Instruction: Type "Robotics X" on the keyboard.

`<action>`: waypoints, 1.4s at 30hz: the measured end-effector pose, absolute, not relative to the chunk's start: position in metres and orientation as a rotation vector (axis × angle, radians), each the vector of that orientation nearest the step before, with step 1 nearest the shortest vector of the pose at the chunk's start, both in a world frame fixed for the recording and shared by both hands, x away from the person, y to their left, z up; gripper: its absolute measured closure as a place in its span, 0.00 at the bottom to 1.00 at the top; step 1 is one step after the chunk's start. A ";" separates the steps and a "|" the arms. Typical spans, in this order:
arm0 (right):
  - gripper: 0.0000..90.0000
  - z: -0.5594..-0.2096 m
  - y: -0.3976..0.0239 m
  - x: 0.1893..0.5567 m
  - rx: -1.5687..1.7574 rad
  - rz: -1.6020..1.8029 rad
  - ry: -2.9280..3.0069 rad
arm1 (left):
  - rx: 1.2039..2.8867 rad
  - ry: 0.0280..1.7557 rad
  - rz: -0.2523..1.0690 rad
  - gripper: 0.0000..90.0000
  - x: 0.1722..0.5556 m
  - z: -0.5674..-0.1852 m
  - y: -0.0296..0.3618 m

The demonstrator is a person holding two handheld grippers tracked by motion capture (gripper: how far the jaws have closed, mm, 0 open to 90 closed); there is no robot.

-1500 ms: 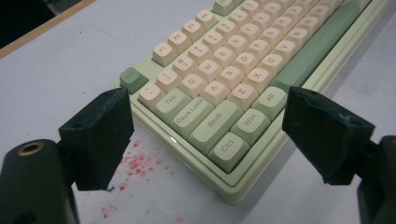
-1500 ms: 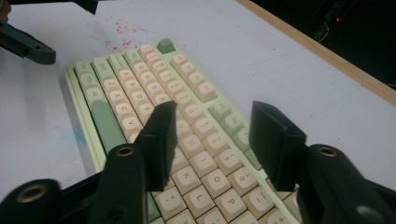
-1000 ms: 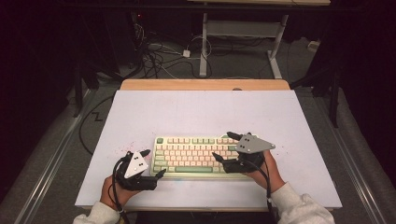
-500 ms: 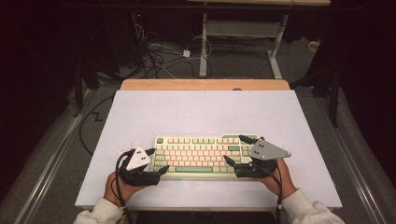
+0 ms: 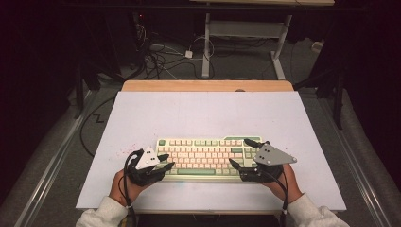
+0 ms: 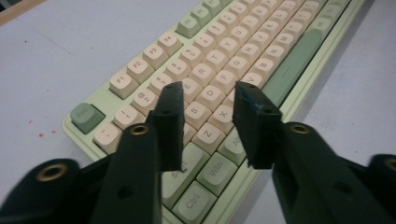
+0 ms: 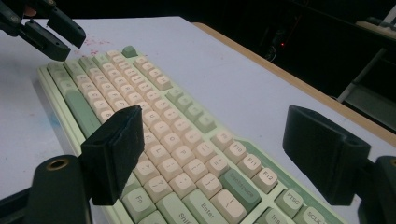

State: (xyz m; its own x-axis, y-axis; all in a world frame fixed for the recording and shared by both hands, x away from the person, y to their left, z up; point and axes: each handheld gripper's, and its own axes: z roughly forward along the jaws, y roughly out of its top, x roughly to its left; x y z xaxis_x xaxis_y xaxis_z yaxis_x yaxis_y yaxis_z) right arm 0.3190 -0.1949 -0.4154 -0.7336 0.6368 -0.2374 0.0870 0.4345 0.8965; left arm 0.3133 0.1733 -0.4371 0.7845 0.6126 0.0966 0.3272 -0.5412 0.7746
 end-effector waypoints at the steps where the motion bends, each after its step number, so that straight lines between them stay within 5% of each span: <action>1: 0.24 -0.415 -0.195 0.319 0.608 1.287 2.129 | 2.178 0.691 0.455 0.74 0.314 -0.436 0.173; 14: 0.24 -0.418 -0.192 0.320 0.603 1.271 2.138 | 2.176 0.686 0.398 0.96 0.321 -0.436 0.166; 42: 0.24 -0.421 -0.192 0.321 0.600 1.253 2.158 | 2.259 0.633 0.318 0.97 0.330 -0.443 0.135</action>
State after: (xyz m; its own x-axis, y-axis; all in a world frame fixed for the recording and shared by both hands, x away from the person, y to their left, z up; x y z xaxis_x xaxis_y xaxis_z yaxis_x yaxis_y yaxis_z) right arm 0.3211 -0.1920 -0.4205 -0.7387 0.6270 -0.2473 0.0958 0.4609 0.8823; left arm 0.3304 0.1349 -0.4430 0.8464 0.5316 0.0328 0.3437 -0.5922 0.7288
